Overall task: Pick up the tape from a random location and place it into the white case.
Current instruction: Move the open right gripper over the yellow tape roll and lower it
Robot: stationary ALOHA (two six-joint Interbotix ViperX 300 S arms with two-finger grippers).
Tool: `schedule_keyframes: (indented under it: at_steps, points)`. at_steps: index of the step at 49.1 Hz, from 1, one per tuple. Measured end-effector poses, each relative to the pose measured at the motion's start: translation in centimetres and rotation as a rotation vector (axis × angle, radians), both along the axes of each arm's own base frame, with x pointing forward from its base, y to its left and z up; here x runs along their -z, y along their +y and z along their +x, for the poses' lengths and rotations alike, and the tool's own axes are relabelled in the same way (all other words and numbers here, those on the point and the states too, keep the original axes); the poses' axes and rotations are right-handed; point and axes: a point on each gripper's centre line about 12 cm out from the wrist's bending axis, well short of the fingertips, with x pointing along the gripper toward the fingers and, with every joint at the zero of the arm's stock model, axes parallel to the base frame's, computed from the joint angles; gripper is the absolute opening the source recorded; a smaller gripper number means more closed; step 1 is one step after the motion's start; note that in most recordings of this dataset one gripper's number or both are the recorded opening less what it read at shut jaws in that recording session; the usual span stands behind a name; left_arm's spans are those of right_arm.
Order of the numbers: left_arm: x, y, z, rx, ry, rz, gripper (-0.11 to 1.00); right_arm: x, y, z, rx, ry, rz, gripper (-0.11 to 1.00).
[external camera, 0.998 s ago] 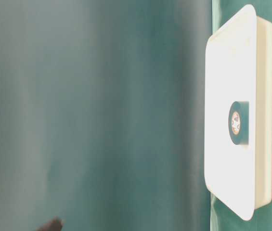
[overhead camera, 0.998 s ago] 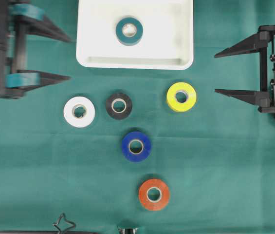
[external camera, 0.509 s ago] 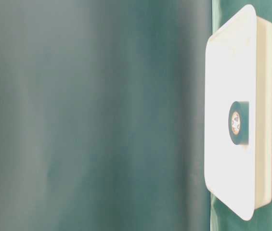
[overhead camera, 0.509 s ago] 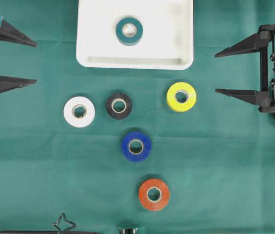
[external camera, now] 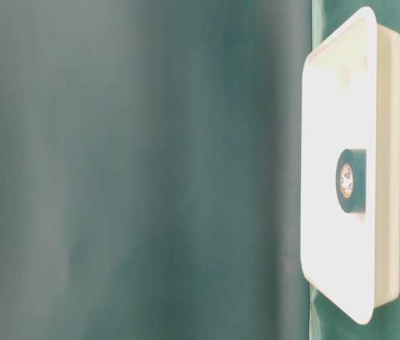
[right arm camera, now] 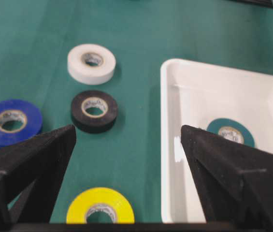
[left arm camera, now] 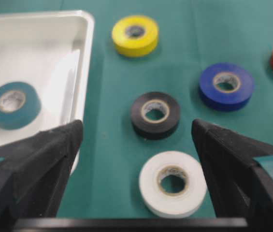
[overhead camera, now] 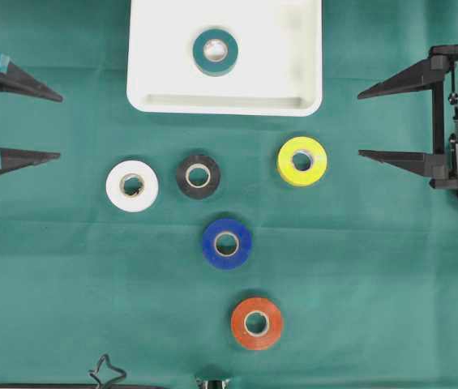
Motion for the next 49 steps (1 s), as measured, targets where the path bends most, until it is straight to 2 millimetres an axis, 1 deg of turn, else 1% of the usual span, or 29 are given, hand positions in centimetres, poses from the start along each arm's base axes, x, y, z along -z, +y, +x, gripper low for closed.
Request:
schedule_keyframes:
  at_steps: [7, 39, 49]
  points:
    - [0.29, -0.12, -0.09, 0.006, -0.02, 0.0, 0.95, 0.12, 0.03, -0.03, -0.001, 0.003, 0.002, 0.91]
    - [0.2, -0.15, -0.06, 0.007, -0.028, 0.0, 0.95, 0.05, 0.04, 0.02, -0.001, -0.005, 0.004, 0.91]
    - [0.2, -0.15, -0.06, 0.007, -0.028, 0.0, 0.95, 0.3, 0.03, 0.79, -0.002, -0.016, 0.007, 0.91]
